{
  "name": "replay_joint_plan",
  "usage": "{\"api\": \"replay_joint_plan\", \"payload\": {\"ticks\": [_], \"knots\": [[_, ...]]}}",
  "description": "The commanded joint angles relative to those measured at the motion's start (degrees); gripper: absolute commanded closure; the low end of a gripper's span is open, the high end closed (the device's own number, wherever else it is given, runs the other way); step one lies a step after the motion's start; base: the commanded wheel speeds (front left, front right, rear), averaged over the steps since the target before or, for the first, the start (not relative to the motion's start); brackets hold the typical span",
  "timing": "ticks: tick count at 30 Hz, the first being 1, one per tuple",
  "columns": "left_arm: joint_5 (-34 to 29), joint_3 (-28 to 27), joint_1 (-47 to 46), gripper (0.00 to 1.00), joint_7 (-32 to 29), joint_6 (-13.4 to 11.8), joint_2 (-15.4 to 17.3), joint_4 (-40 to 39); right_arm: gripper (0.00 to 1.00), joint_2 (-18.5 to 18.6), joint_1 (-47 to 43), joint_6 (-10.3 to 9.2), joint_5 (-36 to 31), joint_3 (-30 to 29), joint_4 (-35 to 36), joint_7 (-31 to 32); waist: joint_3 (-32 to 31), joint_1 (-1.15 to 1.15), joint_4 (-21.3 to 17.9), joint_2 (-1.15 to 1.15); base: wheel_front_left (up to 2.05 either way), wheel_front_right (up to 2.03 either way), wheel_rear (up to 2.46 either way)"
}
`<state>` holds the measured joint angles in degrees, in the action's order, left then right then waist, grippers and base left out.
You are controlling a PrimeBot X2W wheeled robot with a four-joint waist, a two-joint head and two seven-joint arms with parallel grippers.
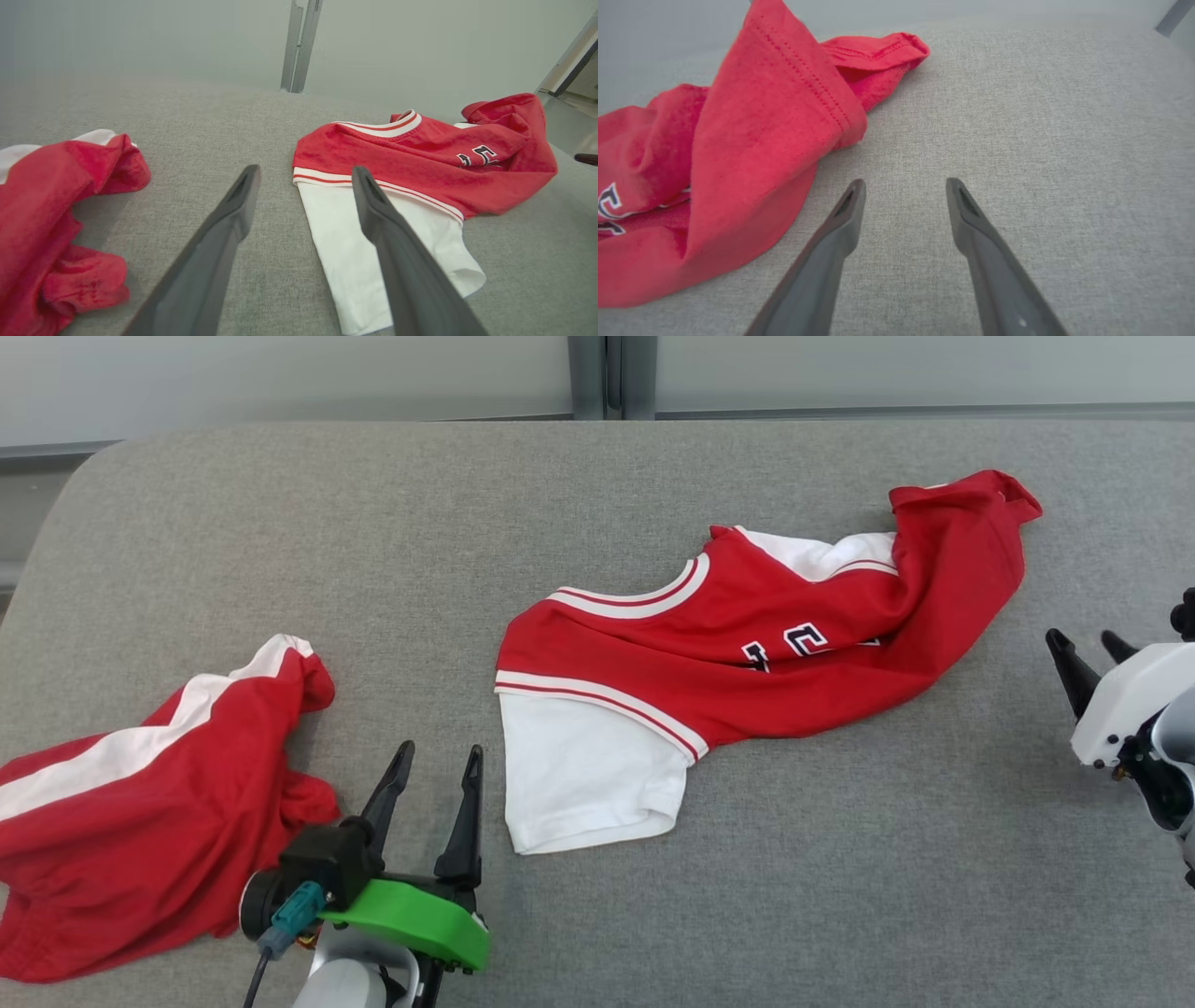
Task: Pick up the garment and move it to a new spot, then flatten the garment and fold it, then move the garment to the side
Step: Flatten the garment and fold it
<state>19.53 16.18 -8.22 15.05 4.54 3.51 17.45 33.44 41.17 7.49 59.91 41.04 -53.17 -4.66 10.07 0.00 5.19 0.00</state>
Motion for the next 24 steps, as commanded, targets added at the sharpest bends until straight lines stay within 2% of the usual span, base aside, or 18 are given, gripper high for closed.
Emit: {"api": "replay_joint_plan", "payload": {"ticks": [1,6,12,18,24], "knots": [[0.14,-0.08,-0.70,0.00,0.03,0.13,0.52,-0.16,0.00,-0.05,1.07,0.00,-0.48,0.00,-0.41,-0.43,1.06,0.00,0.63,0.00,0.00,0.00,0.00],[0.26,-0.07,-1.96,0.00,-0.01,-0.33,0.52,-0.55,0.00,1.19,4.75,-0.01,-2.73,1.70,-2.50,0.62,4.25,0.00,3.07,0.00,0.00,0.00,0.00],[0.45,0.21,-2.77,0.00,0.07,-0.45,0.28,-0.22,0.00,2.73,7.26,-0.03,-4.28,6.79,-1.00,3.53,5.76,0.00,5.43,0.00,0.00,0.00,0.00],[0.66,0.09,-3.34,0.00,0.15,-0.50,0.19,-0.22,0.00,4.19,9.74,-0.03,-5.23,11.50,-0.51,4.36,6.46,0.00,6.16,0.00,0.00,0.00,0.00],[0.51,0.34,-3.64,0.00,0.15,-0.58,0.07,-0.54,0.00,5.39,11.83,-0.03,-3.49,15.48,1.19,4.27,7.79,0.00,6.29,0.00,0.00,0.00,0.00]]}}
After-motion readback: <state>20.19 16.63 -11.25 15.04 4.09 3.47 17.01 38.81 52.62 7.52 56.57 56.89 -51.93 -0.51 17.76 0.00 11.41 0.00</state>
